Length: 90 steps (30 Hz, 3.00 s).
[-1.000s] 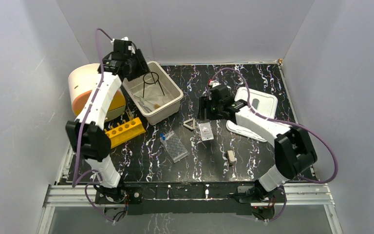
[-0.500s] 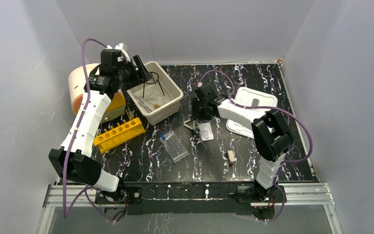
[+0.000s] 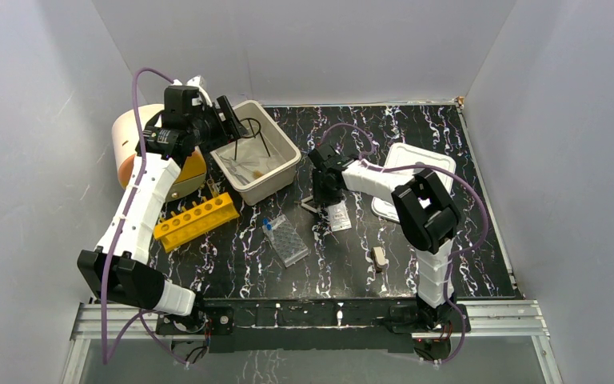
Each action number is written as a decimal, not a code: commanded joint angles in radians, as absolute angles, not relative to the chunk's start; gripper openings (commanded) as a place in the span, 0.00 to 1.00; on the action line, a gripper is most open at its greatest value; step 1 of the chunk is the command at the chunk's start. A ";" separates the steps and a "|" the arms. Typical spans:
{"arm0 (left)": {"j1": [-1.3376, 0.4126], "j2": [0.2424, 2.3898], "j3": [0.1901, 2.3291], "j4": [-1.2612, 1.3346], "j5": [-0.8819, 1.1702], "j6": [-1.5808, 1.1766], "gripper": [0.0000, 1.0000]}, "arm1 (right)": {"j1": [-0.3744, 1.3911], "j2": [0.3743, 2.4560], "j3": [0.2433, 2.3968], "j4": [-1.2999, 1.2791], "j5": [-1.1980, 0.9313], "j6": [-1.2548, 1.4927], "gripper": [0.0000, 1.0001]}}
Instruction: Organize the chemistry lab equipment
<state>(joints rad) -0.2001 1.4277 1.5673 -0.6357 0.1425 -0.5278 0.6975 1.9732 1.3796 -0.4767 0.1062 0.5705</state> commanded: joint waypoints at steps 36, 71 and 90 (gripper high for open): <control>-0.267 1.435 1.498 -0.274 0.669 -0.548 0.98 | 0.562 1.356 1.236 -0.151 0.031 0.365 0.00; -0.351 1.400 1.376 -0.229 1.010 -0.456 0.30 | 0.552 1.376 1.299 -0.033 -0.676 0.224 0.00; -0.353 1.431 1.361 -0.236 1.055 -0.459 0.30 | 0.551 1.400 1.308 -0.010 -0.714 0.248 0.00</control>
